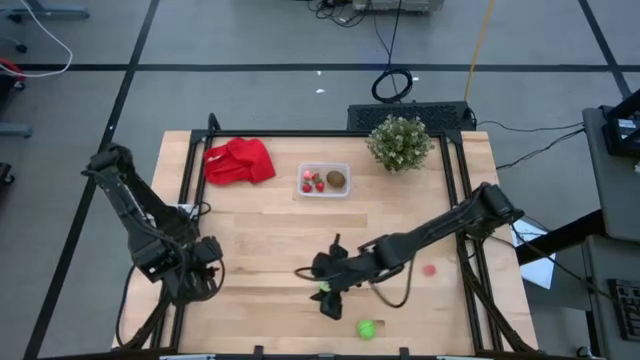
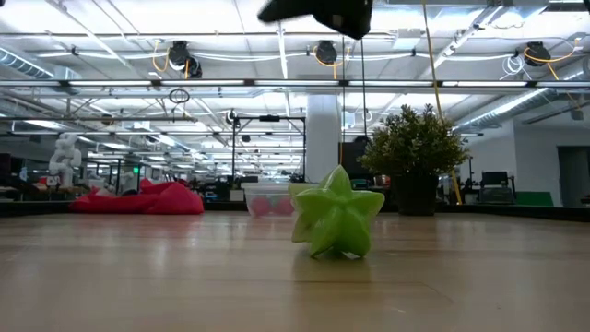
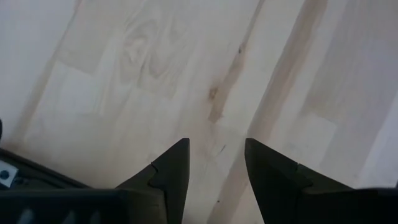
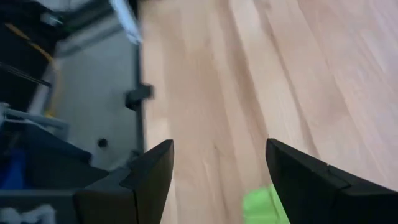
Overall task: Pick and placing Produce into tupperware
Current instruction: Put the starfruit into the bin
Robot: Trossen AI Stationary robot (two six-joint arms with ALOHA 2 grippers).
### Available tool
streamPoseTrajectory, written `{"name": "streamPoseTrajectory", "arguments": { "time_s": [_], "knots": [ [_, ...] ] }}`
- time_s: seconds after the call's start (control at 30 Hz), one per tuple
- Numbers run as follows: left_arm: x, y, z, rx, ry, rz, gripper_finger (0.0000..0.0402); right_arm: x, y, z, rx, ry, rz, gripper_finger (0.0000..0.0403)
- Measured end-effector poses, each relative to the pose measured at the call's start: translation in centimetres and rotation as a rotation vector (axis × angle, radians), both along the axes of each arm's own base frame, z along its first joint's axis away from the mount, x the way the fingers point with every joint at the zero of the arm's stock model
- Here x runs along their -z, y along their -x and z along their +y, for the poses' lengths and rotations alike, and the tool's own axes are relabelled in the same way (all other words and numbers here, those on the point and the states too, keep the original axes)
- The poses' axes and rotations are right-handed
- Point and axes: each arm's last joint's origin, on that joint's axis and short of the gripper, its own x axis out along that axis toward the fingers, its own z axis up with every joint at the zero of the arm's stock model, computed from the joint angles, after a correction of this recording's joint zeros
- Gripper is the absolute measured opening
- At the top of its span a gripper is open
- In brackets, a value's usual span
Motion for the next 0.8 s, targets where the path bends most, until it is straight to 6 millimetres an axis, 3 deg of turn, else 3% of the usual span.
{"name": "streamPoseTrajectory", "arguments": {
  "time_s": [0.2,0.43,0.8],
  "knots": [
    [0.0,0.7,-0.7,0.031,0.020,-0.011,0.0159,0.3,-1.3,-0.1,0.116,0.048,0.188,0.0247],
    [-0.1,1.0,-1.4,0.070,0.053,-0.032,0.0159,2.0,-0.6,-1.1,0.323,0.051,0.437,0.0222],
    [-0.1,1.0,-1.4,0.083,0.040,-0.049,0.0159,1.6,-1.0,-0.8,0.182,0.016,0.393,0.0206]
  ]
}}
